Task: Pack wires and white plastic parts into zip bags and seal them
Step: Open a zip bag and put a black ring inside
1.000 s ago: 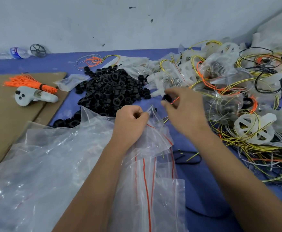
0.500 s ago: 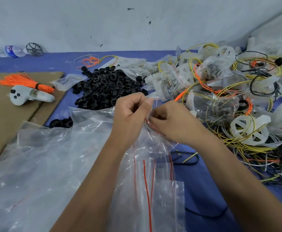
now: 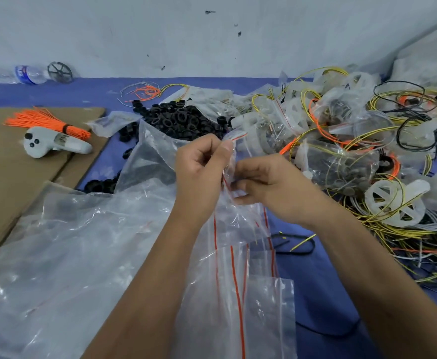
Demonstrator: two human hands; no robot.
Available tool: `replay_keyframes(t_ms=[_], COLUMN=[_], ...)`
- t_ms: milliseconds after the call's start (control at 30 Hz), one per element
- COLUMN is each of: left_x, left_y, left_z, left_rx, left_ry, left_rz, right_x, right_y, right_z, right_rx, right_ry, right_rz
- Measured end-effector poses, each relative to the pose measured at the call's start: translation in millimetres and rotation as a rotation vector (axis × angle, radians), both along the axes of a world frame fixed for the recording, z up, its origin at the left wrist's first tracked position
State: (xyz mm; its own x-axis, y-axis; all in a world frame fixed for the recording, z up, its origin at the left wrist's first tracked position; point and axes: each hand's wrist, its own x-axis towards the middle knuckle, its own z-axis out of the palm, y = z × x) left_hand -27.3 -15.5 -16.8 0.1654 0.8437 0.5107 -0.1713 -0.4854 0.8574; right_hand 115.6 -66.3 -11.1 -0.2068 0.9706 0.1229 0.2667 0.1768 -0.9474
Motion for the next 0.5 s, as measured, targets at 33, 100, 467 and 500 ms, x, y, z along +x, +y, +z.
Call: replay_keyframes(t_ms=[33,100,467,500], left_x=[0,1,3,3], left_y=[1,2,-1,0], left_z=[-1,-3,4,5], left_rx=[-0.010,-0.038,-0.290,-0.288], left_ry=[0.000,-0.024,-0.321,-0.337], left_rz=[0.010,0.034,-0.229,-0.220], right_x=[-2,-7,-12,-12], right_y=[0,2,5,5], right_z=[-2,-6,10,11], right_rx=[0.016,0.057,-0.090,-0.112], right_ry=[-0.081,-0.150,-0.190,-0.125], right_rz=[0.019,-0.067,0.096,0.144])
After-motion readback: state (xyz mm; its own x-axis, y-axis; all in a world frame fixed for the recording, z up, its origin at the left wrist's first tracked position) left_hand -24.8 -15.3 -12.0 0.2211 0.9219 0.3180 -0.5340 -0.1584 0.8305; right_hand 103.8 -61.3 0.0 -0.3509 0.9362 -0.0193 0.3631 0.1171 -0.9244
